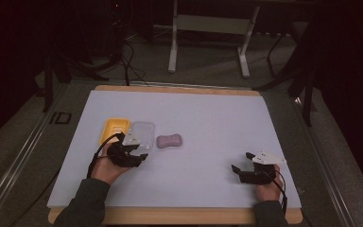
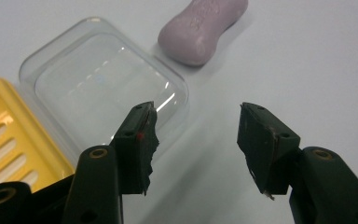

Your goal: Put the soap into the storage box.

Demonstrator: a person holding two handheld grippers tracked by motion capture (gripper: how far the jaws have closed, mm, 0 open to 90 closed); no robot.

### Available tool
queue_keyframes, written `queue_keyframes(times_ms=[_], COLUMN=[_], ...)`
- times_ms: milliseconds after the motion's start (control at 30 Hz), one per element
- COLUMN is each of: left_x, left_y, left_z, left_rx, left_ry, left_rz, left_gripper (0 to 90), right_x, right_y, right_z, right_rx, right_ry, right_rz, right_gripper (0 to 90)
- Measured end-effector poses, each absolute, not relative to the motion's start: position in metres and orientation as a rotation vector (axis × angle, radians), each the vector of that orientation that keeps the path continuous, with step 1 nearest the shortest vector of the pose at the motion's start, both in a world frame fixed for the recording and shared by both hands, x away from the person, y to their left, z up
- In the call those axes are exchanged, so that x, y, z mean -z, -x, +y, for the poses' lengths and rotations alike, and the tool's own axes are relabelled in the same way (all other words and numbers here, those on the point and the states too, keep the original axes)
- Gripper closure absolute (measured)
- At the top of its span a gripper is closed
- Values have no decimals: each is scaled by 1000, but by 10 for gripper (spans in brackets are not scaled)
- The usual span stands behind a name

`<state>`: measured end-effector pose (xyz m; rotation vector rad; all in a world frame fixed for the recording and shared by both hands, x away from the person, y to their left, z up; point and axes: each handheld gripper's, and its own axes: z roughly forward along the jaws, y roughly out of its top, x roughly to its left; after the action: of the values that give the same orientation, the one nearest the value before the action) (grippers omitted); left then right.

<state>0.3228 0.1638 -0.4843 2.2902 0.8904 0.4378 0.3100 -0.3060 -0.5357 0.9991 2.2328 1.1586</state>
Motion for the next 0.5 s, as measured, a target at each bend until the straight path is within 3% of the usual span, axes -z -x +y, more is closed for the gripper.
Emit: queue_keyframes(times_ms=[500], left_x=[472], left_y=[-337], left_z=[162], left_rx=[-438], left_ry=[-2316], left_rz=[871], left_gripper=[486], right_x=[536], right_y=[-310], right_z=[-306], right_rx=[-1156], right_ry=[-1000], right_rz=[2234], right_gripper=[181])
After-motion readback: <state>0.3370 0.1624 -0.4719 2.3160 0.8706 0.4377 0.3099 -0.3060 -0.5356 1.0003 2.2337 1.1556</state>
